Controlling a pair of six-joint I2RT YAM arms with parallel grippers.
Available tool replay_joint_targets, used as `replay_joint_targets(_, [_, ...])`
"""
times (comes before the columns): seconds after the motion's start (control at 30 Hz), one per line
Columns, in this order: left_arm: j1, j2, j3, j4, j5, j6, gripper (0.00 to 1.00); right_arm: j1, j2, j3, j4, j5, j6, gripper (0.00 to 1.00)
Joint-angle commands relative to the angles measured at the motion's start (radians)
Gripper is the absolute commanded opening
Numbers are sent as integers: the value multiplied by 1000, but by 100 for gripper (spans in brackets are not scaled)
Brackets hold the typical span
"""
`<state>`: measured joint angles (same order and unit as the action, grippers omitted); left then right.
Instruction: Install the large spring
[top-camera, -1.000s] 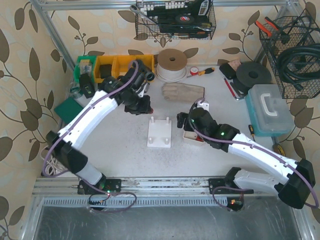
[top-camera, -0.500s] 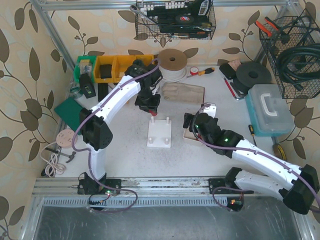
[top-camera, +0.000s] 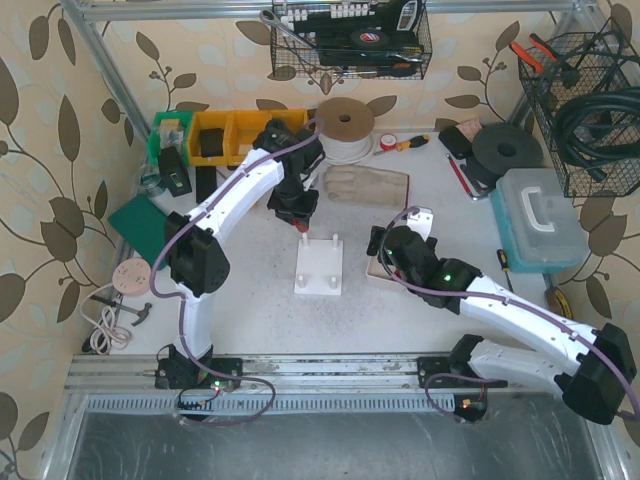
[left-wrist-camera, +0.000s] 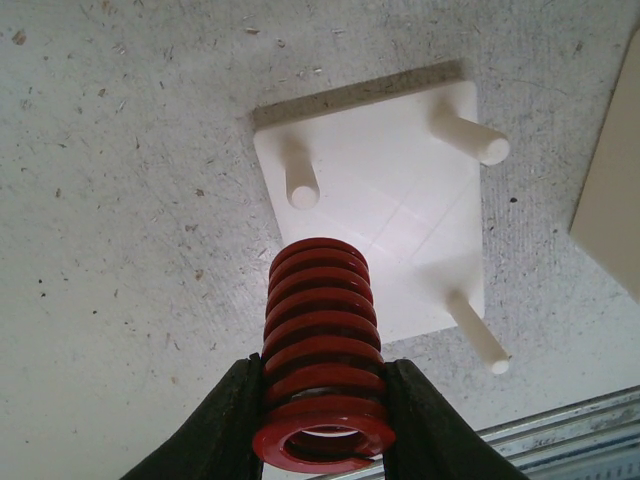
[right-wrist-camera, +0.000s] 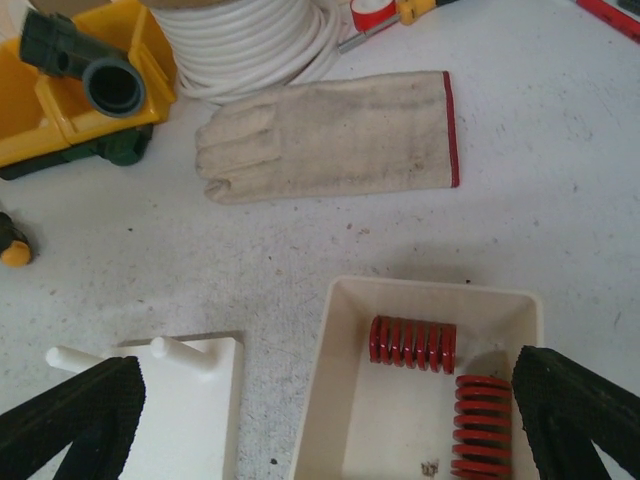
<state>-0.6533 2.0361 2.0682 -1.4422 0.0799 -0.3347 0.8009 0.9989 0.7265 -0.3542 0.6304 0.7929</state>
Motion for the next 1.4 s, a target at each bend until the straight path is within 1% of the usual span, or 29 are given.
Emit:
replay_joint_targets(0.0, [15, 1, -9, -11, -20, 34, 0, -3, 40, 16, -10, 19, 14, 99])
replay_joint_targets(0.4, [26, 14, -90, 42, -6, 42, 0, -12, 43, 10, -3, 9, 20, 99])
replay_joint_targets(0.83, [30, 76, -55, 52, -4, 39, 0, -16, 33, -1, 6, 6, 22, 99])
replay_joint_targets(1.37, [31, 109, -28, 59, 6, 36, 0, -21, 27, -7, 9, 3, 25, 99])
